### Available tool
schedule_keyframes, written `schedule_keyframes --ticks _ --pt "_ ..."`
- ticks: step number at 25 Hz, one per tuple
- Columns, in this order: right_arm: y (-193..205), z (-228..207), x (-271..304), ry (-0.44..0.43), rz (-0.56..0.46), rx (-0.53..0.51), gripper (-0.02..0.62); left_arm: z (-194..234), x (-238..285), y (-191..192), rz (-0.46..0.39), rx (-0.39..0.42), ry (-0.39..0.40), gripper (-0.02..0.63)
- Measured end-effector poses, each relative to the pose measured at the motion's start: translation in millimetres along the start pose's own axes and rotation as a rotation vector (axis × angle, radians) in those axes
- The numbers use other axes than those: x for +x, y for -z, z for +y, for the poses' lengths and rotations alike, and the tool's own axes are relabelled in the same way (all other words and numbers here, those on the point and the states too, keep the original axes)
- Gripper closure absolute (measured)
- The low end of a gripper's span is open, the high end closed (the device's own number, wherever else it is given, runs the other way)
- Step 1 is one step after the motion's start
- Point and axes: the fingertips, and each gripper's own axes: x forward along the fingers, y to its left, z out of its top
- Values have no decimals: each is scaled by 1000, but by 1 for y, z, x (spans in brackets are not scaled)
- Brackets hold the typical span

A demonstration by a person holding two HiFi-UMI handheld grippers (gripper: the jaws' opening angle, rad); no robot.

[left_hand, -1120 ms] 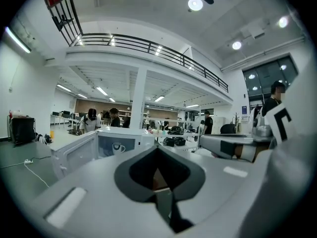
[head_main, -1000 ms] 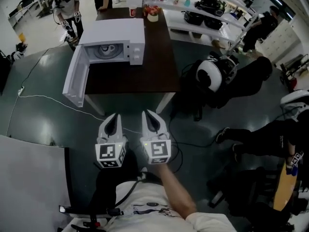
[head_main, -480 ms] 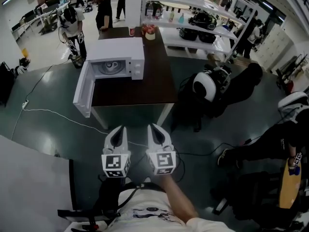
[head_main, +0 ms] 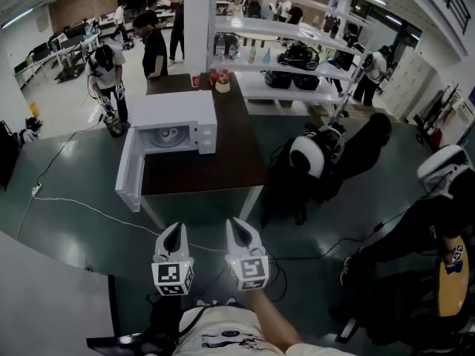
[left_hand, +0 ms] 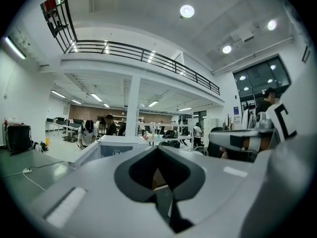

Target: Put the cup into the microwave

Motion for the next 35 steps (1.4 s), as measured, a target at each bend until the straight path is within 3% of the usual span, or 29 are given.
schedule_keyframes --ticks 15,21,35 --pt "-11 -4 2 5 -26 -12 597 -4 2 -4 -16 14 6 609" --pt "-32 -10 5 7 -57 -8 597 -4 6 -26 -45 34 -6 609" --pt "-29 -6 13 -44 -22 -24 597 -3 4 -27 -28 27 -37 609"
